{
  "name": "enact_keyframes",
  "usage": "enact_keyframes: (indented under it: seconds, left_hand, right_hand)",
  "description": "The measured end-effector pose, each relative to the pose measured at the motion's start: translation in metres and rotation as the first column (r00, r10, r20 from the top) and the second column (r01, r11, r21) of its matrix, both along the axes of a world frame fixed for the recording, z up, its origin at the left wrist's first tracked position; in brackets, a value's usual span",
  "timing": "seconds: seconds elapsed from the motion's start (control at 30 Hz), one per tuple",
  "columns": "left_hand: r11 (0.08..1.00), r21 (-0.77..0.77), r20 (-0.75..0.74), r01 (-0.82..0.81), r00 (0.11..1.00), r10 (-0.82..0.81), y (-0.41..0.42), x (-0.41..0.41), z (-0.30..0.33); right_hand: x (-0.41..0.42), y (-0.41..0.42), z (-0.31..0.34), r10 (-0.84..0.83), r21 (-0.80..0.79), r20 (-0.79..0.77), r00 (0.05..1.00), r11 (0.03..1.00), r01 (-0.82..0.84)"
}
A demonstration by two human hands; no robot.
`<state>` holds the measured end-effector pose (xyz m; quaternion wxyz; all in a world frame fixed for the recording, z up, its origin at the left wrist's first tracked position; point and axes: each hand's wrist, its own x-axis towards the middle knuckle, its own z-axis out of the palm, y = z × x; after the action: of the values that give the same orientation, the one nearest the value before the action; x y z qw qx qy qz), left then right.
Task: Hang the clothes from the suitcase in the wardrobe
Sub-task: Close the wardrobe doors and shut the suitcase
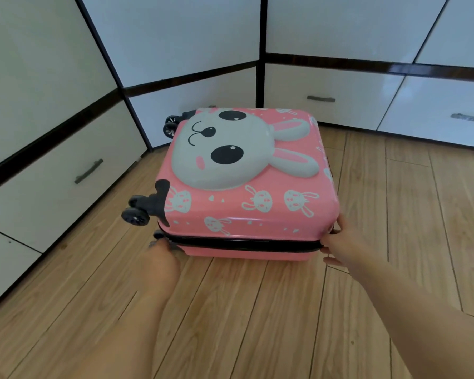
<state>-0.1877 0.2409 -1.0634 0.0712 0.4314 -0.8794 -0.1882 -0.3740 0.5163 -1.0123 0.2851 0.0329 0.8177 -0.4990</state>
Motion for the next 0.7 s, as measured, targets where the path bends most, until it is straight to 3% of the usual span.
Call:
enact_keyframes:
  seconds: [0.1, 0.2, 0.3, 0.47, 0.6, 0.7]
  left_hand:
    - [0.998, 0.06, 0.065, 0.0, 0.998, -0.004, 0.048, -0.02, 0.005]
    - [0.965, 0.168, 0.139, 0.199, 0.965, -0.223, 0.134, -0.055, 0.015]
    - [0.928, 0.283, 0.075, 0.244, 0.958, -0.275, 0.187, -0.078, 0.014]
    - [0.921, 0.291, 0.017, 0.259, 0.961, -0.276, 0.183, -0.071, 0.016]
    - [0.921, 0.353, 0.029, 0.165, 0.982, -0.187, 0.191, -0.07, 0.016]
    - [0.919, 0.384, 0.027, 0.089, 0.994, -0.108, 0.194, -0.069, 0.018]
  right_hand:
    - [0.005, 0.001, 0.003, 0.005, -0.028, 0.038, 0.999, 1.0, -0.004]
    - [0.016, -0.004, 0.004, 0.062, -0.038, 0.045, 0.997, 0.997, -0.06]
    - [0.026, -0.006, 0.01, 0.12, -0.085, 0.103, 0.987, 0.99, -0.111]
    - [0.016, 0.013, 0.016, 0.206, -0.06, 0.182, 0.961, 0.978, -0.198]
    - [-0.008, 0.01, 0.003, -0.008, -0.063, 0.074, 0.997, 0.998, 0.012]
    - [-0.021, -0.001, -0.011, -0.124, -0.113, 0.106, 0.987, 0.984, 0.136]
